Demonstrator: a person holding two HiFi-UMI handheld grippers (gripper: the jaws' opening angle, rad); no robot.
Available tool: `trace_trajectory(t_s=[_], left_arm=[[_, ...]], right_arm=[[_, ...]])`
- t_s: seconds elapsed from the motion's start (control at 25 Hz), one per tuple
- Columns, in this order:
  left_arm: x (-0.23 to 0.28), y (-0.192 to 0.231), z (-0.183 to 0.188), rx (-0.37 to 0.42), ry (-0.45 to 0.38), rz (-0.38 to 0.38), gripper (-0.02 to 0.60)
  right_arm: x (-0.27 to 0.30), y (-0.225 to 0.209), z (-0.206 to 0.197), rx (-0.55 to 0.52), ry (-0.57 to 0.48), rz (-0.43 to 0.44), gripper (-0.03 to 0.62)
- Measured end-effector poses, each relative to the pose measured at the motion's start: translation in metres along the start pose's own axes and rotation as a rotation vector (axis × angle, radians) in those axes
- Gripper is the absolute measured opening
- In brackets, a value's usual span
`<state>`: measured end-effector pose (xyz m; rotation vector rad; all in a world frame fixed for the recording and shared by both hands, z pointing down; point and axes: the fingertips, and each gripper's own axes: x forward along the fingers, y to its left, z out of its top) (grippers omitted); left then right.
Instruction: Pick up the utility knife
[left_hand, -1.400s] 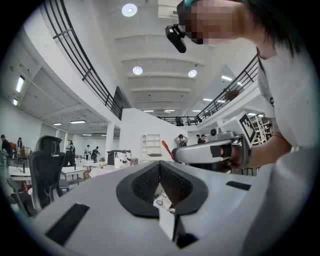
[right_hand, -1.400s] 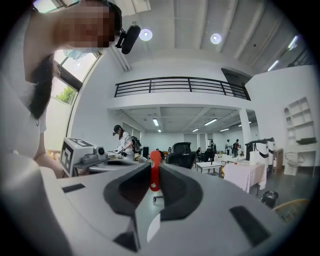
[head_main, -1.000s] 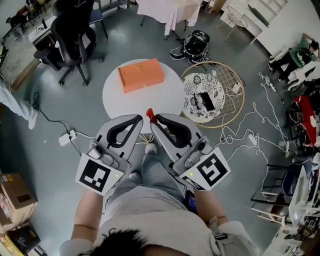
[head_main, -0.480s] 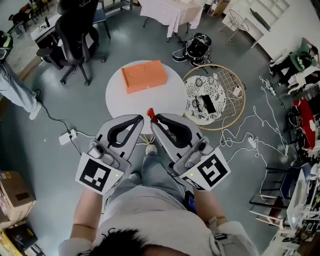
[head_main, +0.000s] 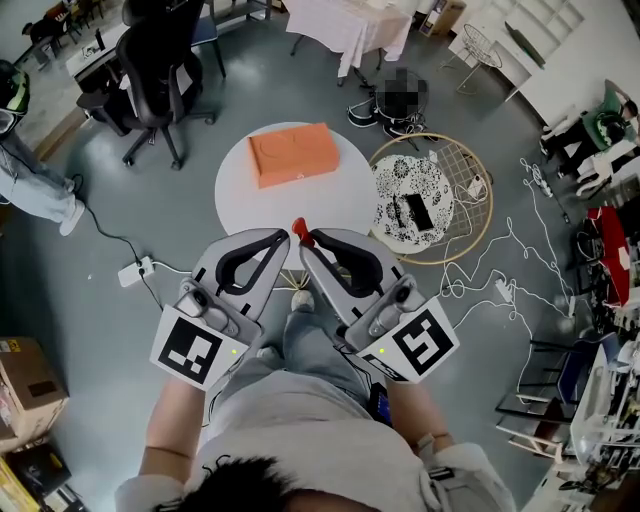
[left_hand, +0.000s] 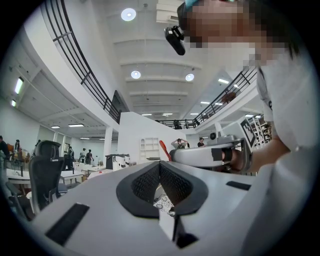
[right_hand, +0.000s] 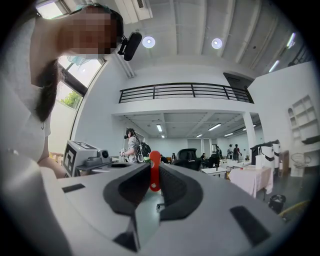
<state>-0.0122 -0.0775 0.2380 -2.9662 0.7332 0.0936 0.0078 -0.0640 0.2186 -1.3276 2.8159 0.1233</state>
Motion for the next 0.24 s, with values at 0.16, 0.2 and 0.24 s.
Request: trace_trajectory(t_s=[0.16, 0.2, 0.24], left_arm=[[-0.005, 0.006, -0.003, -0.004, 0.001, 0.000, 0.011], [-0.007, 0.008, -0.004, -0.007, 0.001, 0.000, 0.011], [-0.009, 0.011, -0.006, -0.010, 0.001, 0.000, 0.011]], right_arm=[[0.008, 0.004, -0.004, -0.003, 0.009, 0.002, 0.058], [0.010, 0.006, -0.005, -0.005, 0.011, 0.001, 0.058], [0.013, 0.007, -0.007, -0.006, 0.014, 0.001, 0.058]])
